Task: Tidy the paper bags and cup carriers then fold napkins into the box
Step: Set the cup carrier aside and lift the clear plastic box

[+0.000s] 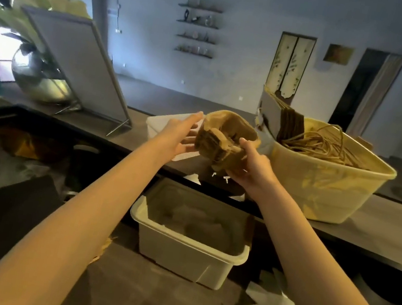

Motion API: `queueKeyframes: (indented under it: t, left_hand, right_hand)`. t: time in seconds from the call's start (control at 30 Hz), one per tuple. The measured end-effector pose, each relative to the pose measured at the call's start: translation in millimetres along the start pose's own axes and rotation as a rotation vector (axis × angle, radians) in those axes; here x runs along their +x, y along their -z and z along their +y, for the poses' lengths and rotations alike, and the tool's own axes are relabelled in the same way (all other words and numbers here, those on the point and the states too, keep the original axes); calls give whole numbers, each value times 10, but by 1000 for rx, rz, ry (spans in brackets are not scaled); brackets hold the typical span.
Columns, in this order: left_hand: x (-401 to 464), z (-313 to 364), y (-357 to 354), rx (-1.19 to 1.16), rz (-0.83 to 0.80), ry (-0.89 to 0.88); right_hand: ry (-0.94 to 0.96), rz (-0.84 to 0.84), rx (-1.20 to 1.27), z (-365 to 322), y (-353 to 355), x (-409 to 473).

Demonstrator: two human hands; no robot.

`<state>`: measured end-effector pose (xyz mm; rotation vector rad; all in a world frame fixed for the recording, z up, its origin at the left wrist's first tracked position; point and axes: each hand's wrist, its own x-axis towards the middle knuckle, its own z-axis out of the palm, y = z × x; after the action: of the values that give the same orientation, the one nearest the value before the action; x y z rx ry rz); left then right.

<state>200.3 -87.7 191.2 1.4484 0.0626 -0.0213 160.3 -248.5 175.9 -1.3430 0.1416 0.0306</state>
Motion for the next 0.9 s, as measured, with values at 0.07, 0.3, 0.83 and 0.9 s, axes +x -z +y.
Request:
queueKeyframes:
  t: [0.07,0.3,0.83,0.9]
  left_hand:
    - [107,-8,-32,-15,-10,-2]
    - [420,-97,-71,174,-32,-85]
    - [535,-341,-27,388,-193,48]
    - [490,-348,-35,416,-194,41]
  right_hand:
    - [-17,56,46,-25,-25,97]
    - [-20,169,-58,-70,-165,442]
    - [-158,126,-502,-69,-159,429]
    - [-140,114,-511,-73,-127,354]
